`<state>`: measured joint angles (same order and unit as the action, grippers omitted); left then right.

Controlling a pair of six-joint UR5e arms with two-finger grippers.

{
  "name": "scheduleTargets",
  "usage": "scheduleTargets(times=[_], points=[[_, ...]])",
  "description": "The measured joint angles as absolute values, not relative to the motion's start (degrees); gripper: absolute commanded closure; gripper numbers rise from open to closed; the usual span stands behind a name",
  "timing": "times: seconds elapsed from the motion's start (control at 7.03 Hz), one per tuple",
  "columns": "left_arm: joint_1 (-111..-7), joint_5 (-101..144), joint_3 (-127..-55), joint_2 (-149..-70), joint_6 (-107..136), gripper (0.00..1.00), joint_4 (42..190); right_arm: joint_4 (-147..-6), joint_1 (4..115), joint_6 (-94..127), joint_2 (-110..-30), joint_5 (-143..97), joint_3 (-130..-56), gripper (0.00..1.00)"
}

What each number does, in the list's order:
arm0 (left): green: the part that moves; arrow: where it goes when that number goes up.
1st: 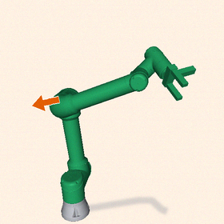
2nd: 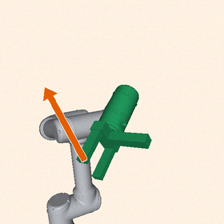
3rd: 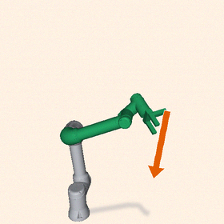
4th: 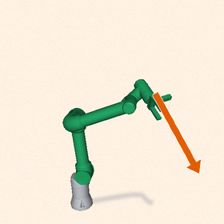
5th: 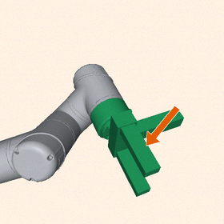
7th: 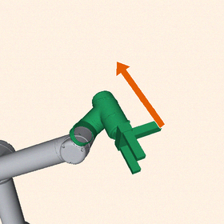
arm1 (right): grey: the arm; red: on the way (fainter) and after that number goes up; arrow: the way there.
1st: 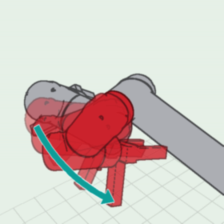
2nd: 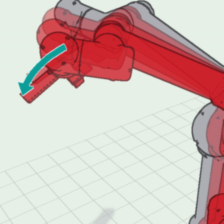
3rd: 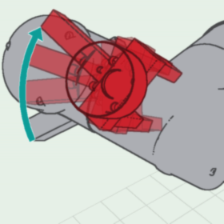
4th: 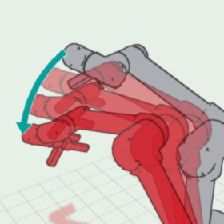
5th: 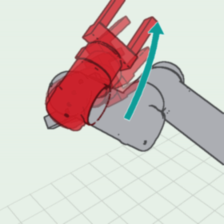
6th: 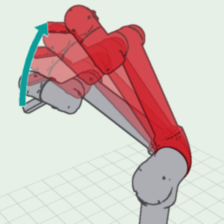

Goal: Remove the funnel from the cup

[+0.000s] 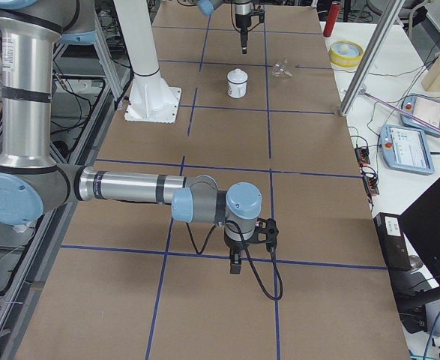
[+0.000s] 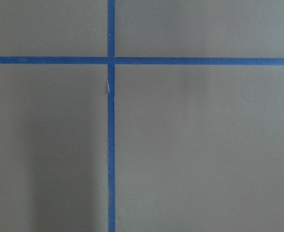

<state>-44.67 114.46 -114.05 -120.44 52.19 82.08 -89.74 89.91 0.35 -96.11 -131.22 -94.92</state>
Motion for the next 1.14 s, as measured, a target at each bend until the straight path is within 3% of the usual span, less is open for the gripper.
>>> scheduleTargets(times=[0.57, 1.14], points=[[-62.26, 121.76, -107.89, -113.18, 25.65, 0.0, 82.87, -89.74, 89.91, 0.35, -96.12, -131.22, -94.92, 0.0], [-81.91, 131.75, -96.98, -102.01, -3.74, 0.0, 84.54, -89.74, 89.91, 0.35, -96.14, -131.22, -94.92, 0.0]])
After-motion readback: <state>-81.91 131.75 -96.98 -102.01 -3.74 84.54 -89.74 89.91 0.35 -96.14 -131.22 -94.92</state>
